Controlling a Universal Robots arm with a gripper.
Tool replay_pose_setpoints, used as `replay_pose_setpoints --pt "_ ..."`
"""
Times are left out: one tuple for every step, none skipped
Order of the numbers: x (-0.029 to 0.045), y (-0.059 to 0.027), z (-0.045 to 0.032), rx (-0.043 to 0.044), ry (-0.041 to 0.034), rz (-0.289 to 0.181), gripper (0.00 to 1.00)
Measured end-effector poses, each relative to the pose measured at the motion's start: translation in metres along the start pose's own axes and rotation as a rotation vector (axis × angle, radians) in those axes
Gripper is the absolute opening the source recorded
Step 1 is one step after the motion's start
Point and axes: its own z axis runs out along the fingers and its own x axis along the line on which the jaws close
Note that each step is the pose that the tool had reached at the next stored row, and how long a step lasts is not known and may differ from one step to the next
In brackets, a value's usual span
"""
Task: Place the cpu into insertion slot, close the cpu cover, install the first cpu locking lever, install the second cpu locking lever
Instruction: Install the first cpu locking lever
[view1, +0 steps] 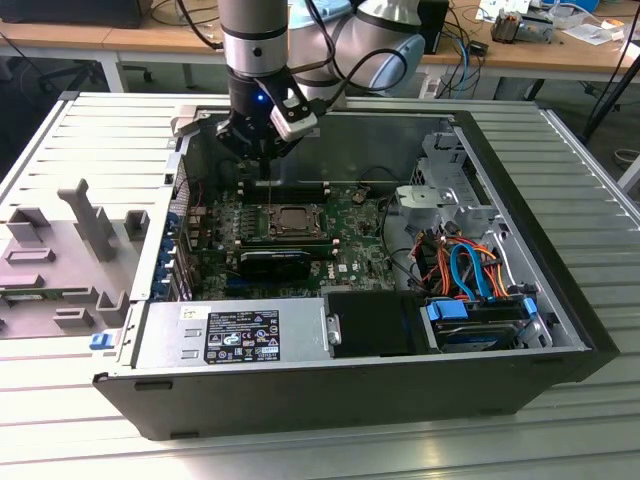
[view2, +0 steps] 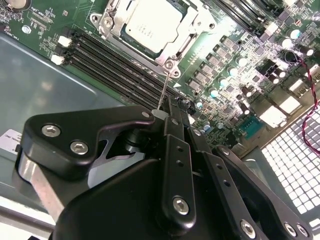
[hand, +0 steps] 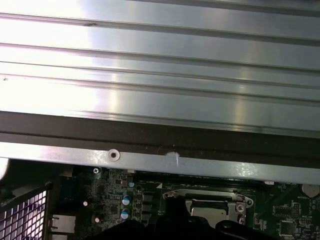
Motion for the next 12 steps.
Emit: replay_pose_setpoints --pt "-0.0005 -0.0001 0.0000 -0.0001 0.0000 0.000 0.11" --pt "-0.0010 -0.0001 0.0000 0.0000 0.0000 0.000 0.11" --pt "-0.0017 -0.0002 0.0001 0.0000 0.0000 0.000 0.11" --pt "-0.0023 -0.0002 0.0001 0.0000 0.0000 0.000 0.11" --pt "-0.0029 -0.0003 0.0002 -0.0001 0.0000 0.000 0.11" --pt "-0.0035 -0.0003 0.0002 0.0000 0.0000 0.000 0.11" --pt "-0.0036 -0.0003 0.0002 0.0000 -0.0001 0.000 0.11" --pt "-0.0039 -0.0003 0.0002 0.0000 0.0000 0.000 0.11" --pt "-0.0042 -0.0004 0.0002 0.0000 0.0000 0.000 0.11" --pt "-0.0047 -0.0004 0.0003 -0.0001 -0.0001 0.000 0.11" --pt "-0.0050 -0.0004 0.0004 -0.0002 -0.0001 0.000 0.11" --pt "-0.0054 -0.0004 0.0006 -0.0002 -0.0001 0.000 0.11"
